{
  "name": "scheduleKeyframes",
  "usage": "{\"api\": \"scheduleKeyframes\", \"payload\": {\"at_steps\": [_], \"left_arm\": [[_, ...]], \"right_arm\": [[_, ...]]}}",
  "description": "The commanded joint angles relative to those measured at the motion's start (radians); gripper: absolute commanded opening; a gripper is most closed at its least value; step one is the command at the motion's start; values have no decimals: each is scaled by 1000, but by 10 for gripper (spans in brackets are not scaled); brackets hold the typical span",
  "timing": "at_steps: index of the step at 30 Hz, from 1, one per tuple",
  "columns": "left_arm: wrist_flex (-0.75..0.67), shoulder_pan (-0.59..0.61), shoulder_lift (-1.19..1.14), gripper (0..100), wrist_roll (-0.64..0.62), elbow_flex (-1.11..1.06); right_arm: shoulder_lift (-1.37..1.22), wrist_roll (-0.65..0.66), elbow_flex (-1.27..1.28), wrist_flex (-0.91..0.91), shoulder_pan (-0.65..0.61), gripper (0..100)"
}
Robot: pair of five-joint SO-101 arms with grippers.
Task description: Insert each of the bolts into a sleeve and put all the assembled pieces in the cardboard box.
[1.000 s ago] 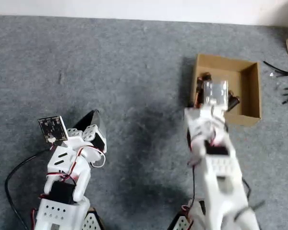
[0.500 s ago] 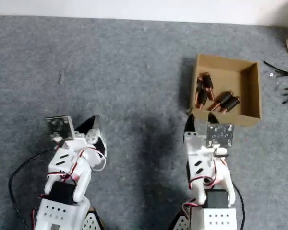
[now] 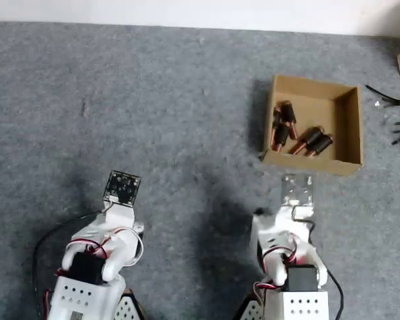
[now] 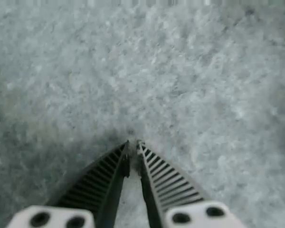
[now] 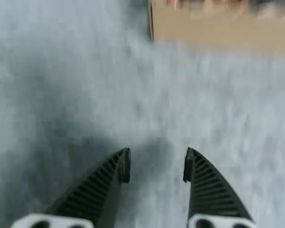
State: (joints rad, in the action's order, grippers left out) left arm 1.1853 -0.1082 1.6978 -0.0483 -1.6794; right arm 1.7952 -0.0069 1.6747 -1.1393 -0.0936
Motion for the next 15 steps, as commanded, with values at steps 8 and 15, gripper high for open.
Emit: {"api": "scheduleKeyframes", "payload": {"at_steps": [8, 15], "left_arm": [[6, 10, 10, 44, 11, -19], [6, 10, 10, 44, 11, -19]], "right_arm": [[42, -8, 140, -90, 10, 163], [42, -8, 140, -90, 10, 163]]}}
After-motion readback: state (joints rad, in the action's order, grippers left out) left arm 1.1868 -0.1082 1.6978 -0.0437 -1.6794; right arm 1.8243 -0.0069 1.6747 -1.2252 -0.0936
